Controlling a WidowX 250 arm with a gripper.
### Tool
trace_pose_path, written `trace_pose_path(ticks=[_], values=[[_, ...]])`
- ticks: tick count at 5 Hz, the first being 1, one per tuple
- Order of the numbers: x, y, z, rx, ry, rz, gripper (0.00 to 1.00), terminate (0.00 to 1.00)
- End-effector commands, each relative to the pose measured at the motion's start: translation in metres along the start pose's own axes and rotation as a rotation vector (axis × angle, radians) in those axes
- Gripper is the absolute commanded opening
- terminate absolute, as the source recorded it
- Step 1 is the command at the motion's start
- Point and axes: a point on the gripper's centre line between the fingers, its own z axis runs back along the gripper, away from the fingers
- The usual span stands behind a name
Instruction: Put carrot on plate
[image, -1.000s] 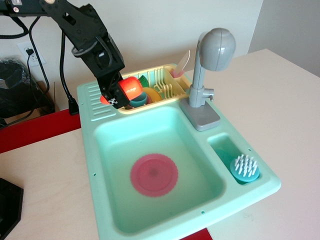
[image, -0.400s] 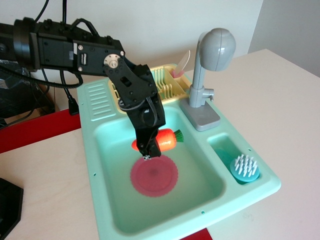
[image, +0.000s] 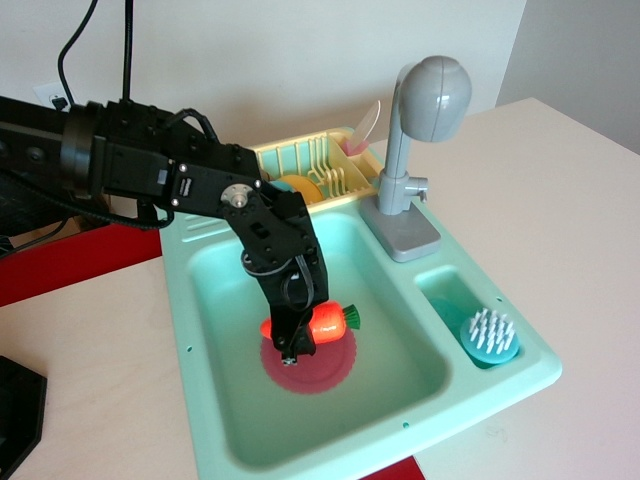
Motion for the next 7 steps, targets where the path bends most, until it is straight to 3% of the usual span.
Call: trace_pose_path(ticks=[1,2,4,6,7], values=[[-0.005,0.001,0.004,0.026,-0.004,0.006,0.0,0.0],[-0.006,0.006,0.028,0.037,-0.045,0.037,1.0,0.0],[-0.015,0.039,0.096,0.076,-0.164,0.159,1.0,0.0],[-0.048,0.084,0.139,0.174,-0.199,0.276,1.0,0.0],[-0.067,0.098,0.144,0.186,-0.186,0.332,1.0,1.0]])
